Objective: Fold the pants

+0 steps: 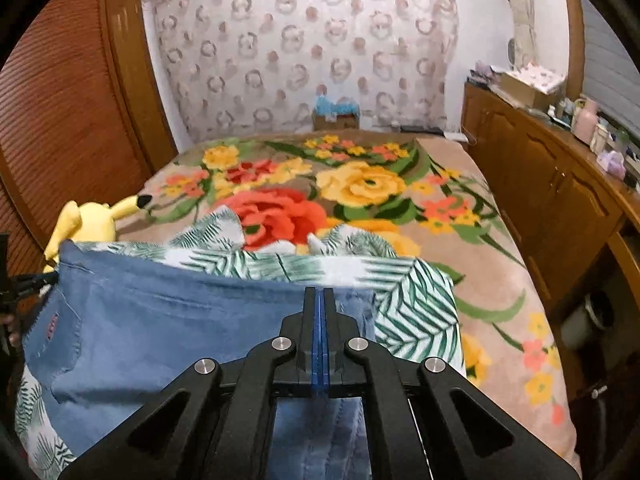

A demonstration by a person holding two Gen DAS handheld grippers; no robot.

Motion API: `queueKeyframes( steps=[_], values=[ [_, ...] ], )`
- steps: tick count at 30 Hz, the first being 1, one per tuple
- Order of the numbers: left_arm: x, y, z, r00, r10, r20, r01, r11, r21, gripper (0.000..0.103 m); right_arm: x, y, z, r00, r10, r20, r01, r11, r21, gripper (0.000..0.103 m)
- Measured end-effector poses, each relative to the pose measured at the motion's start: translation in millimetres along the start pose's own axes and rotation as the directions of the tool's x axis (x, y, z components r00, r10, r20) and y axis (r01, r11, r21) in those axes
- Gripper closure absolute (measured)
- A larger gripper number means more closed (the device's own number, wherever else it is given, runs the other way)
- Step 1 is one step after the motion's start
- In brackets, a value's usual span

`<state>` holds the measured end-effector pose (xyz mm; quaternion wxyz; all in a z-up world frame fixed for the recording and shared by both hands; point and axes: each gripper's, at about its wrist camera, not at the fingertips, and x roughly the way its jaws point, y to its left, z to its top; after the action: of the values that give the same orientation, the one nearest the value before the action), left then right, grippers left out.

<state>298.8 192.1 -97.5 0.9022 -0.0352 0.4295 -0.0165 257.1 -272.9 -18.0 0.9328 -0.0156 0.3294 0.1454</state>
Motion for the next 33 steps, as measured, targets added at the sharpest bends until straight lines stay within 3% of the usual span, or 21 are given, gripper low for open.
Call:
queueKeyframes(
  steps=[4,5,14,16,17,18,20,21,23,26,28,30,33],
  values=[
    [-22,6,6,0.994,0.056,0.096,-0.053,0.998,-0.037,0.102,7,-1,9,0.999,-0.004,-0.048,0.005,1.0,0.015,0.054],
    [-29,10,8,0.99,0.077,0.121,-0.071,0.996,-0.054,0.102,10,-2,10,0.998,0.017,-0.063,-0.016,1.0,0.019,0.051],
    [-32,22,6,0.991,0.076,0.107,-0.069,0.995,-0.066,0.102,37,-4,24,0.986,0.024,-0.165,-0.015,0.998,0.053,0.05],
    [-33,20,4,0.993,0.059,0.104,-0.053,0.997,-0.065,0.102,39,-6,27,0.981,0.07,-0.179,-0.056,0.995,0.085,0.052],
    [-32,19,3,0.994,0.052,0.1,-0.046,0.997,-0.064,0.102,40,-6,29,0.978,0.103,-0.183,-0.087,0.992,0.094,0.08],
    [-32,17,2,0.995,0.046,0.094,-0.04,0.997,-0.065,0.102,40,-4,30,0.975,0.122,-0.187,-0.108,0.991,0.084,0.095],
    [-31,13,1,0.995,0.045,0.087,-0.039,0.997,-0.061,0.098,36,4,37,0.979,0.12,-0.164,-0.116,0.993,0.034,0.097],
    [-32,10,1,0.995,0.053,0.087,-0.048,0.997,-0.055,0.094,29,8,41,0.986,0.101,-0.133,-0.101,0.995,0.005,0.097],
    [-35,7,-2,0.994,0.061,0.095,-0.056,0.997,-0.052,0.061,11,9,56,0.997,0.068,-0.032,-0.068,0.998,-0.006,0.098],
    [-42,6,-8,0.994,0.024,0.108,-0.017,0.997,-0.069,0.038,-7,5,76,0.997,0.039,0.061,-0.04,0.999,0.027,0.098],
    [-44,2,-14,0.995,0.014,0.099,-0.007,0.997,-0.072,0.035,1,7,82,1.0,0.005,0.01,-0.006,1.0,0.021,0.098],
    [-47,-2,-21,0.995,0.015,0.096,-0.009,0.998,-0.062,0.034,13,8,78,0.998,0.003,-0.062,-0.002,1.0,0.015,0.09],
    [-52,-9,-32,0.995,0.018,0.093,-0.013,0.999,-0.046,0.035,14,8,68,0.994,-0.016,-0.108,0.015,1.0,-0.006,0.071]
  ],
)
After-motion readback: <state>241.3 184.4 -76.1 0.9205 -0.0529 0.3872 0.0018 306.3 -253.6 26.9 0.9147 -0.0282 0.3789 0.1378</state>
